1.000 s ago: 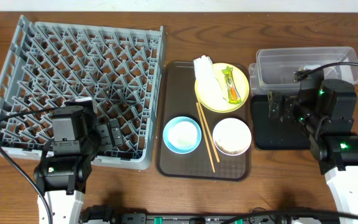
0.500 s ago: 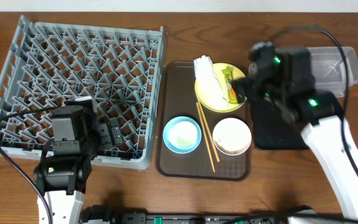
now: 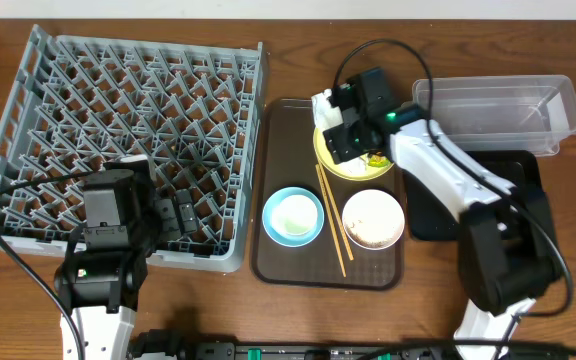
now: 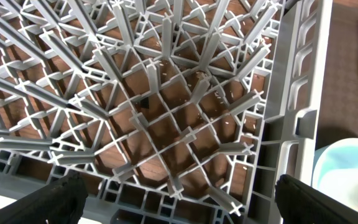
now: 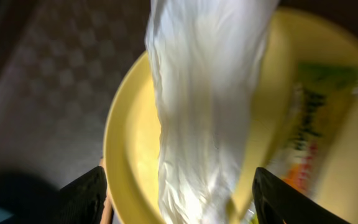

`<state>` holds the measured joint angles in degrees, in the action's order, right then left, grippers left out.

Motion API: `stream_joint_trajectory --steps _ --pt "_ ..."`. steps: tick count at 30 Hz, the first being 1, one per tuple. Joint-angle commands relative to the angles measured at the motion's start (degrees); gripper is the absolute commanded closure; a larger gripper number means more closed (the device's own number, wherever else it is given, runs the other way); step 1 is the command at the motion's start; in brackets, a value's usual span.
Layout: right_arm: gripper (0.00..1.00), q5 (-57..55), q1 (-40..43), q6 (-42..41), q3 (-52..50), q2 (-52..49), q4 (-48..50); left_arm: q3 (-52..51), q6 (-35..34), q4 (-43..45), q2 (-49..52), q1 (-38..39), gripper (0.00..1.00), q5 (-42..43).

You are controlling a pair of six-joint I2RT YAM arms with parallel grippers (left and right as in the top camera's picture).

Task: Sort waste into correct bins and load items into the dishwasher
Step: 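Reach right gripper to yellow plate and grasp the white tissue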

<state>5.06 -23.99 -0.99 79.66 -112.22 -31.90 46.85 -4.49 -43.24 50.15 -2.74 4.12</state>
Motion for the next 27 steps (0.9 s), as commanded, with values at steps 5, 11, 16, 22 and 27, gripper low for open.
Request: stream_joint_trajectory --steps 5,11,16,22,27 --pt "0.41 -3.17 -0.96 -3.43 0.81 -7.65 1.44 1.27 -0.28 -0.02 0.02 -0.09 0.01 -0.07" --pt "0.96 -3.56 -0.61 -6.32 2.12 -4.59 1.33 1.27 -0.28 -0.02 0.02 -0.09 0.01 -0.07" --pt "0.99 -10.16 3.39 -14.88 3.93 4.72 1.38 1.27 -0.28 -0.04 0.02 -0.09 0.0 -0.07" --pt "0.99 -20.5 13.49 -41.72 3.91 11.08 -2.58 1.18 -0.28 -0.02 0.02 -0.09 0.01 -0.07" --pt "0.93 -20.41 20.04 -55.41 3.89 10.56 -3.41 1.16 -0.28 -0.04 0.02 -0.09 0.01 -0.07"
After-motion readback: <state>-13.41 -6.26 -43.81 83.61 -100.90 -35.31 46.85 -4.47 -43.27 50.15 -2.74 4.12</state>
